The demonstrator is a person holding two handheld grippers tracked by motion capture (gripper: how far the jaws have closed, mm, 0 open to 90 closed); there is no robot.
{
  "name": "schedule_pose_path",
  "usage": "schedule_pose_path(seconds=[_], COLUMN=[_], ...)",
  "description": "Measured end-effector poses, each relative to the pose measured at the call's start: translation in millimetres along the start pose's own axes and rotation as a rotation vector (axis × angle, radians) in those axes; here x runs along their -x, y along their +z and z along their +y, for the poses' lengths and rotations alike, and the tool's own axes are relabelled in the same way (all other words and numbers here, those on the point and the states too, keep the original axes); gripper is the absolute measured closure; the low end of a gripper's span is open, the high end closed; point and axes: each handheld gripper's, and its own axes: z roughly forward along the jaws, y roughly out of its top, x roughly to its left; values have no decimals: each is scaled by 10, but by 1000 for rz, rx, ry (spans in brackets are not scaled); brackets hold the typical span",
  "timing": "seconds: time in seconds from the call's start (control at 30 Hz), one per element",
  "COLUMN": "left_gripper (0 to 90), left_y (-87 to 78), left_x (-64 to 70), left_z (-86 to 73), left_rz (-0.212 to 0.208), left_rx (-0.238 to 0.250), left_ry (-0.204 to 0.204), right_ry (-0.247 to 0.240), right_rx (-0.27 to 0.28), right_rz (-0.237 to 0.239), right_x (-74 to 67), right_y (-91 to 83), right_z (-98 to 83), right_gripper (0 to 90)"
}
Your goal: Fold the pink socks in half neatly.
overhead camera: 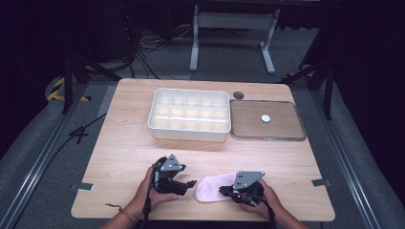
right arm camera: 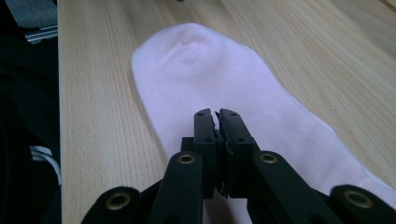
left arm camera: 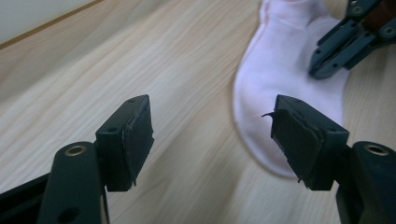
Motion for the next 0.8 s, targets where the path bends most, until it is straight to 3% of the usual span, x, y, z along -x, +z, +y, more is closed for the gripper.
schedule_pose_path(seconds=[0.1, 0.2, 0.37, 0.47, 0.53, 0.6, 0.8], left_gripper=[295, 300, 318, 324, 335, 387, 600], left_y=[95, 175, 259, 266, 269, 263, 248], left_x=[74, 155, 200, 228, 241, 244, 199], left_z=[9, 14, 13, 15, 20, 32, 77], left_rz=[-22, -13, 25, 51, 49, 29, 1], left_rx=[-12, -38, -71, -86, -91, -97, -119], left_ry=[6, 33, 63, 100, 100, 118, 118], right_ry=[27, 58, 16, 20, 24, 24, 29], right_rx=[12, 31, 19, 21, 25, 27, 38], right_rz=[13, 29, 5, 5, 8, 2, -22], right_x=[10, 41, 0, -1, 5, -2, -39], right_y=[1, -2, -1, -1, 2, 3, 33], right_z=[-20, -50, -31, -37, -42, -42, -33], right_gripper=[866, 869, 870, 871, 871, 873, 874])
